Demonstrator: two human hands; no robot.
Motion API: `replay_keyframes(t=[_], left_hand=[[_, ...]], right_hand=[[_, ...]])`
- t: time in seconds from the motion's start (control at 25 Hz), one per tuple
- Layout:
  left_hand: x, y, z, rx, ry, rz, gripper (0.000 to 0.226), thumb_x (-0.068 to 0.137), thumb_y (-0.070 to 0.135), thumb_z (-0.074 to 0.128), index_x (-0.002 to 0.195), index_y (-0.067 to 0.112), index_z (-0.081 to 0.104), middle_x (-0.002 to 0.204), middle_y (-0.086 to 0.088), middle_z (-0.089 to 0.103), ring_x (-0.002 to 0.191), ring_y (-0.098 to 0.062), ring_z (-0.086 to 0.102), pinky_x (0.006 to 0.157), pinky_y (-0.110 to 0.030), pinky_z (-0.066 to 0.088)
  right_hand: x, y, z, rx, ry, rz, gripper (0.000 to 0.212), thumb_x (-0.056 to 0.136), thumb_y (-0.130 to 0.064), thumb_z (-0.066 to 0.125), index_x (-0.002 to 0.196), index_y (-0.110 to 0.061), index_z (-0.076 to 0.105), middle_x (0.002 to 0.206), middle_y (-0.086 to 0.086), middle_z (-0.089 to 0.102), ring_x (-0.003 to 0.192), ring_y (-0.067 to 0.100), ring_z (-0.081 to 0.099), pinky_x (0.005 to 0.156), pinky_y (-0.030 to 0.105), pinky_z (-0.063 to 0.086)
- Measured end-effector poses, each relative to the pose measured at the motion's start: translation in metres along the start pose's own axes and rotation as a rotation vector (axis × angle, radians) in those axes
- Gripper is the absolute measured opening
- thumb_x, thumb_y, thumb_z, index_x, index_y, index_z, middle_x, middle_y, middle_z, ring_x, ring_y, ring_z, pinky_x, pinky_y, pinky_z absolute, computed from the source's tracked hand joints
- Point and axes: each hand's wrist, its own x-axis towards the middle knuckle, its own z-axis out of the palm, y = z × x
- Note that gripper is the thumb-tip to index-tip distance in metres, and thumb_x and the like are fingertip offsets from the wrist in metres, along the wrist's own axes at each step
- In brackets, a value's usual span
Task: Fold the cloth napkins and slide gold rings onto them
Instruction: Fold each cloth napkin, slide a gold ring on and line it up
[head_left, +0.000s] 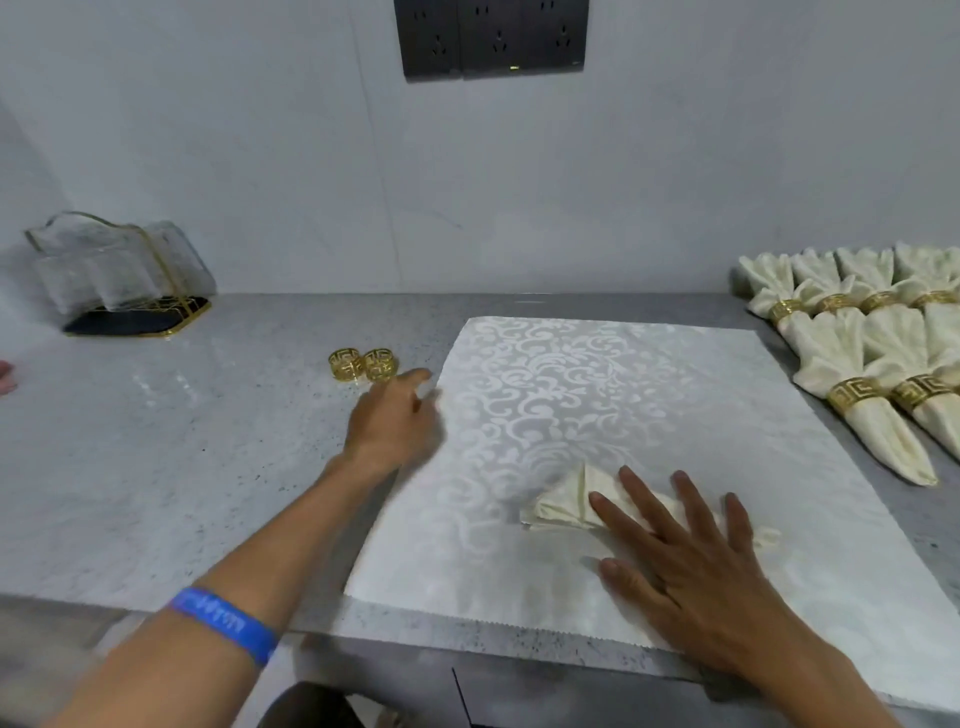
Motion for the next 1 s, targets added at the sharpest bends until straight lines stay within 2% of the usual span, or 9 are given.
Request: replay_keyframes(t=[0.08,0.16,0.24,0.36,0.44,0.64,0.76,0.84,1.0], left_hand=[[0.034,-0.022,-0.009,0.372,0.051,-0.002,0.029,0.095,0.021,0.047,0.123,0.016,0.054,0.108,-0.012,0.066,0.094,-0.034,0.062,0.072,-0.036,0.047],[0.062,-0.035,-0.007,0.415,0.040,-0.073,0.035,0.095,0.015,0.052,0.129,0.014,0.048,0.109,-0.014,0.063,0.096,-0.034,0.060,0.070,-0.037,0.044],[0.084,-0.051,0.000,0.385,0.060,-0.131,0.022,0.094,0.015,0.056,0.115,0.010,0.058,0.102,-0.011,0.064,0.092,-0.031,0.063,0.067,-0.034,0.043],[0.085,-0.055,0.001,0.245,0.175,-0.162,0.017,0.095,0.017,0.059,0.085,0.012,0.072,0.080,-0.006,0.065,0.069,-0.023,0.057,0.061,-0.031,0.043],[0.060,-0.031,0.006,0.225,0.241,0.027,0.017,0.092,0.021,0.062,0.079,0.015,0.071,0.068,-0.006,0.064,0.063,-0.029,0.057,0.058,-0.032,0.045],[-0.057,0.091,0.054,-0.008,0.112,0.642,0.014,0.086,0.020,0.063,0.081,0.022,0.076,0.067,0.000,0.070,0.063,-0.021,0.062,0.057,-0.030,0.050],[-0.082,0.107,0.082,-0.129,-0.096,0.535,0.017,0.092,0.025,0.061,0.093,0.029,0.078,0.075,0.006,0.073,0.067,-0.009,0.064,0.063,-0.026,0.051],[-0.081,0.099,0.091,-0.191,-0.071,0.453,0.013,0.090,0.026,0.067,0.092,0.030,0.079,0.077,0.010,0.074,0.070,-0.006,0.066,0.066,-0.026,0.052],[-0.086,0.094,0.096,-0.150,0.011,0.479,0.009,0.087,0.030,0.072,0.093,0.032,0.079,0.078,0.013,0.074,0.067,-0.005,0.066,0.062,-0.027,0.052]], right_hand=[[0.000,0.000,0.004,-0.017,0.058,0.002,0.055,0.092,-0.077,0.008,0.143,-0.064,-0.009,0.159,-0.027,-0.017,0.151,0.027,-0.010,0.114,0.059,-0.007],[-0.001,-0.001,0.003,-0.049,0.036,0.038,0.058,0.095,-0.073,0.020,0.149,-0.057,0.012,0.162,-0.019,0.013,0.148,0.031,0.022,0.109,0.060,0.013],[0.001,-0.003,0.005,-0.066,-0.005,0.049,0.060,0.095,-0.072,0.024,0.150,-0.052,0.020,0.160,-0.015,0.024,0.142,0.031,0.033,0.105,0.060,0.019],[0.003,-0.003,0.006,-0.079,0.047,0.034,0.060,0.094,-0.073,0.025,0.150,-0.052,0.021,0.160,-0.015,0.024,0.143,0.031,0.034,0.106,0.060,0.019],[0.003,-0.005,0.004,-0.044,-0.001,0.023,0.059,0.095,-0.073,0.023,0.150,-0.054,0.018,0.161,-0.016,0.020,0.146,0.031,0.027,0.108,0.059,0.015],[0.003,-0.004,-0.004,0.037,0.030,0.003,0.056,0.092,-0.076,0.005,0.139,-0.063,-0.023,0.151,-0.027,-0.036,0.141,0.022,-0.037,0.112,0.058,-0.020],[0.002,-0.006,-0.006,0.074,0.027,-0.011,0.058,0.091,-0.075,-0.001,0.141,-0.059,-0.024,0.153,-0.022,-0.034,0.140,0.023,-0.039,0.113,0.056,-0.021],[0.001,-0.003,0.000,0.109,0.096,-0.009,0.064,0.090,-0.071,-0.009,0.150,-0.049,-0.015,0.158,-0.019,-0.025,0.145,0.018,-0.030,0.116,0.047,-0.019],[-0.004,0.003,-0.010,0.604,0.199,0.107,0.053,0.104,-0.045,0.023,0.154,-0.031,0.014,0.150,-0.026,0.007,0.129,-0.031,-0.010,0.108,0.005,-0.014]])
